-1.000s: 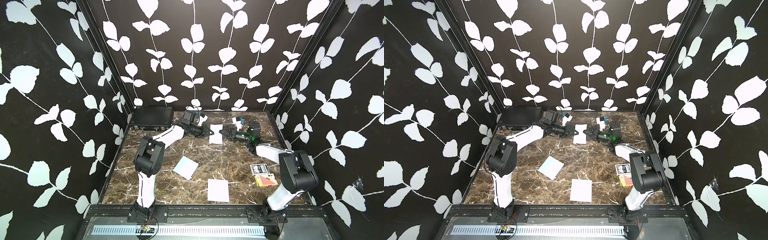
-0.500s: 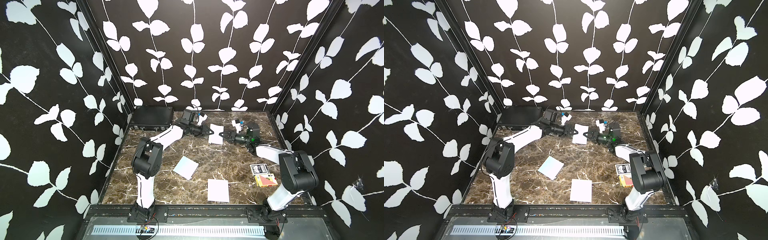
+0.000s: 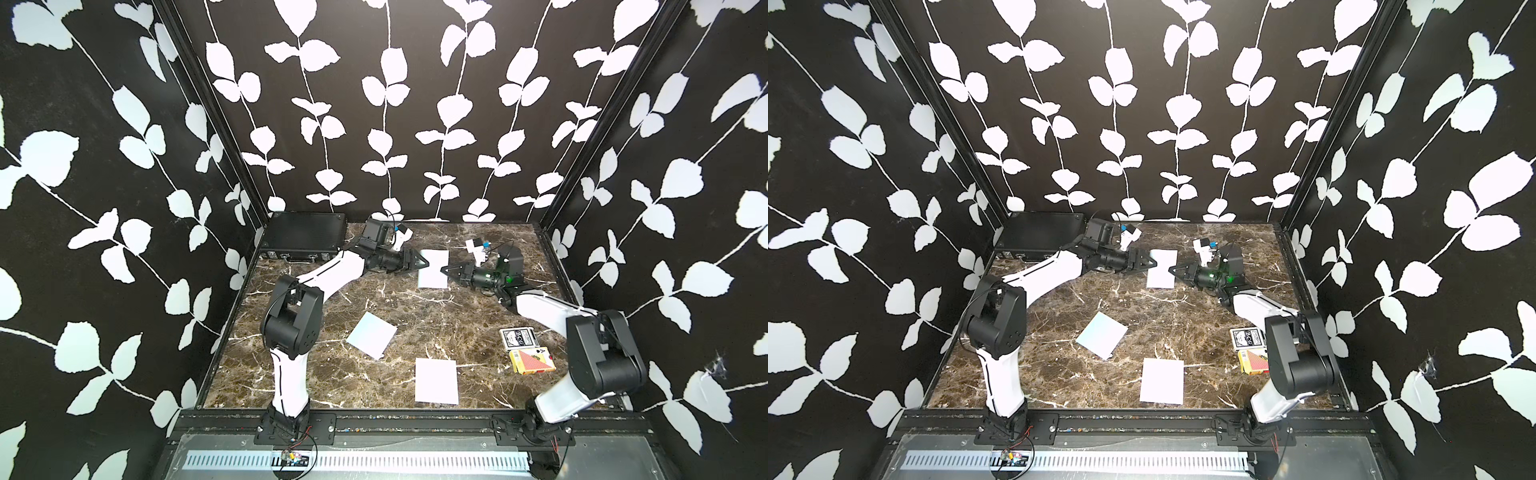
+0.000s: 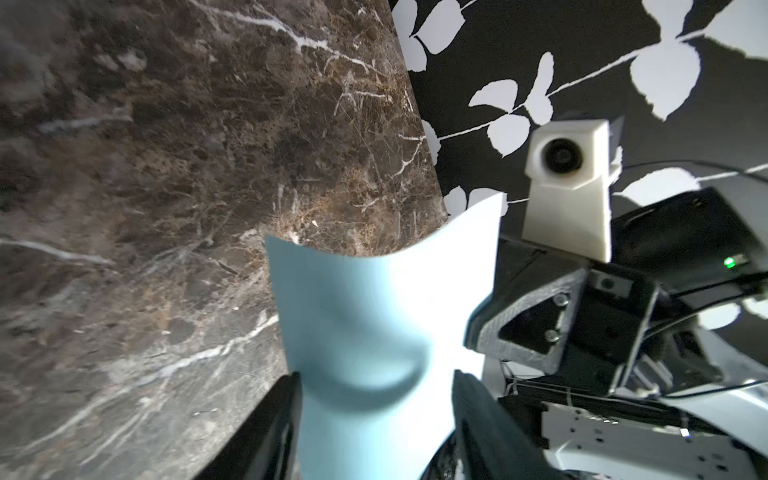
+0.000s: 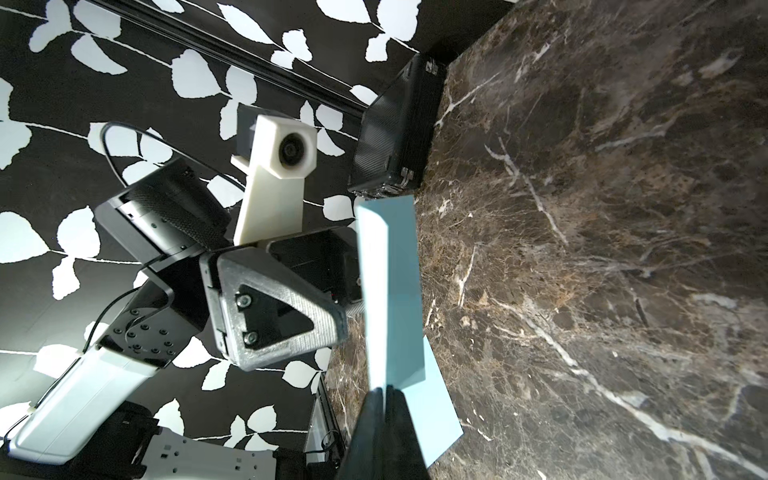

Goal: Fold the square paper along the opposite sides
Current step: Pick up the paper from the center of the board.

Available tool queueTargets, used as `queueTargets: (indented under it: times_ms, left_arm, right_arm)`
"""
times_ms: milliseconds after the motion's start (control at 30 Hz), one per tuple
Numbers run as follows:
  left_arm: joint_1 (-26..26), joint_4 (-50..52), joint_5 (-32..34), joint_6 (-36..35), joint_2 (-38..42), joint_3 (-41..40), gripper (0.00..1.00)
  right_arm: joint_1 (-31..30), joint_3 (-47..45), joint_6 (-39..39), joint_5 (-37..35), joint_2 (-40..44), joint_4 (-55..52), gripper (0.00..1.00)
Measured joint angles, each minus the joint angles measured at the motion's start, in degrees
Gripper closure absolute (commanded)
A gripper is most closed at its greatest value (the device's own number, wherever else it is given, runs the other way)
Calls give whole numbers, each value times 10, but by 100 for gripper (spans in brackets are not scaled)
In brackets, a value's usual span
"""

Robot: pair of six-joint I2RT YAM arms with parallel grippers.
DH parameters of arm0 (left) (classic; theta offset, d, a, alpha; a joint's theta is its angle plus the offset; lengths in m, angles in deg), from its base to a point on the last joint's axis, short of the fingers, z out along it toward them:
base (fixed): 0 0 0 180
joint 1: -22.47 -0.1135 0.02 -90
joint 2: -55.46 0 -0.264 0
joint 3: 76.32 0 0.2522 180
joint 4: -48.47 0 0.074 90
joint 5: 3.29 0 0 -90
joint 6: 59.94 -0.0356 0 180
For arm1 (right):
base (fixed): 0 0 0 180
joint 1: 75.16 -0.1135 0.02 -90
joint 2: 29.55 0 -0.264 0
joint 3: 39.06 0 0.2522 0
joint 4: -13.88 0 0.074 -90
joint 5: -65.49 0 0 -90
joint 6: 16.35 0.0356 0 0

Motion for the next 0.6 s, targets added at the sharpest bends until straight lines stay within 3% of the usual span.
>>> queueTargets:
  times_ms: [367,600]
  left_arm:
    - [-47,-57,-19,30,58,-49,13]
    - [-43,-167,-73,104,58,-96,6]
  right_arm:
    - [-14,21,-8,10,35,-3,100]
    - [-39,27,79,32,22,118,100]
